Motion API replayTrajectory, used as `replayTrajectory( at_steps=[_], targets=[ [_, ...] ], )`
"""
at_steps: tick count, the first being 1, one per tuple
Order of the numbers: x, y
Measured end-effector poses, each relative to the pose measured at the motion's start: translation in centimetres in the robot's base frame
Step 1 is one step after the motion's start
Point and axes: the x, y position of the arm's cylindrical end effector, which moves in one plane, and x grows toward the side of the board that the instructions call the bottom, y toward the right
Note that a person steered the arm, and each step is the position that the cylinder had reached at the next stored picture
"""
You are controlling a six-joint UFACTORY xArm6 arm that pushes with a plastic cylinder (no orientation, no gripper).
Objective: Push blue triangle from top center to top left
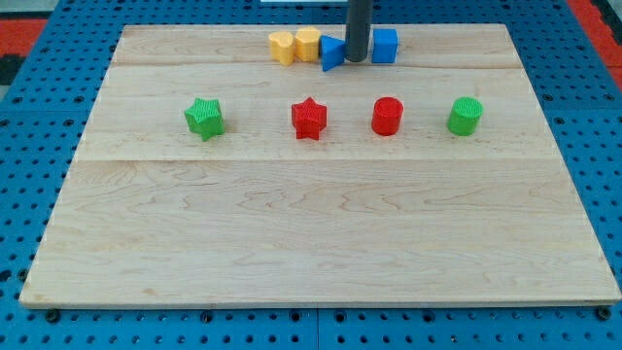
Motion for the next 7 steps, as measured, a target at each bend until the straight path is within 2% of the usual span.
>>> replayTrajectory(
  at_steps=[1,2,3,4,6,7],
  targets=[
    [-1.2,3.0],
    [-3.1,2.6],
    [-1.3,-1.6],
    [2.1,-4.1],
    [6.3,-7.2],
    [6.6,-9.8]
  ],
)
